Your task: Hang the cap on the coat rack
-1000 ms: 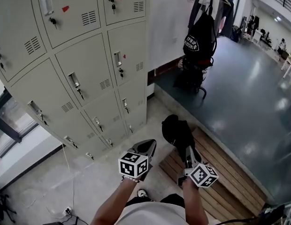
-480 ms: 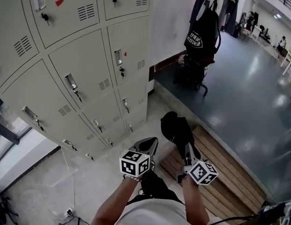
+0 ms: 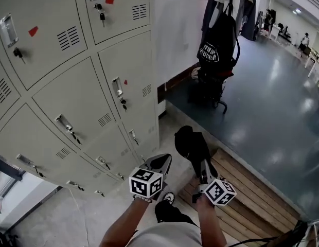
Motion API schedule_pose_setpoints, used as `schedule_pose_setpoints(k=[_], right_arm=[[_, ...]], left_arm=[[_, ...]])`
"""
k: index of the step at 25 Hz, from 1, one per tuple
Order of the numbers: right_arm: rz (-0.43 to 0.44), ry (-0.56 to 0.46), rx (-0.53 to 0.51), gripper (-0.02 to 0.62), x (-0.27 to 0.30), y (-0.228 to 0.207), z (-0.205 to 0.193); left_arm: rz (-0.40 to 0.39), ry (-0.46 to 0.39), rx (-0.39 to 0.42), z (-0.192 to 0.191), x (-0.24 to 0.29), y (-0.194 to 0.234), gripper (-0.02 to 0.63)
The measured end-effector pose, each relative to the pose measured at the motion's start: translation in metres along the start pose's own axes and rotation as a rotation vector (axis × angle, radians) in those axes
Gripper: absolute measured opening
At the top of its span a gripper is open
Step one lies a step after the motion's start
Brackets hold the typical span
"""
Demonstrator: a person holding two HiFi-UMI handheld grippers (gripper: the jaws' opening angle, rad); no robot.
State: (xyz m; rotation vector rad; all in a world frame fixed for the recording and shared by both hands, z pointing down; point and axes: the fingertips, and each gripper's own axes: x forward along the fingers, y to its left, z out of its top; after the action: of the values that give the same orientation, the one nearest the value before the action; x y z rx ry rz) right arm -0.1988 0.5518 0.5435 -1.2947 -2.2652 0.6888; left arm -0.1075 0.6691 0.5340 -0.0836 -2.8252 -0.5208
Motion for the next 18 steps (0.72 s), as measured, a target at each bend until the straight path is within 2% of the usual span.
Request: schedule_pose_setpoints(k=[7,18], right_arm=[[-0.037,-0.074,0.013,0.017,0.061,-0.029,0.053],[-0.126,-0.169,0.058,0.017,0.104,-0.088,0.112]], left_arm=[[-0.061,0.007,0.044,0.052,0.083,0.021,0.005],[-0.181,0.038,0.107,0.106,0.191,0.012,0.005]])
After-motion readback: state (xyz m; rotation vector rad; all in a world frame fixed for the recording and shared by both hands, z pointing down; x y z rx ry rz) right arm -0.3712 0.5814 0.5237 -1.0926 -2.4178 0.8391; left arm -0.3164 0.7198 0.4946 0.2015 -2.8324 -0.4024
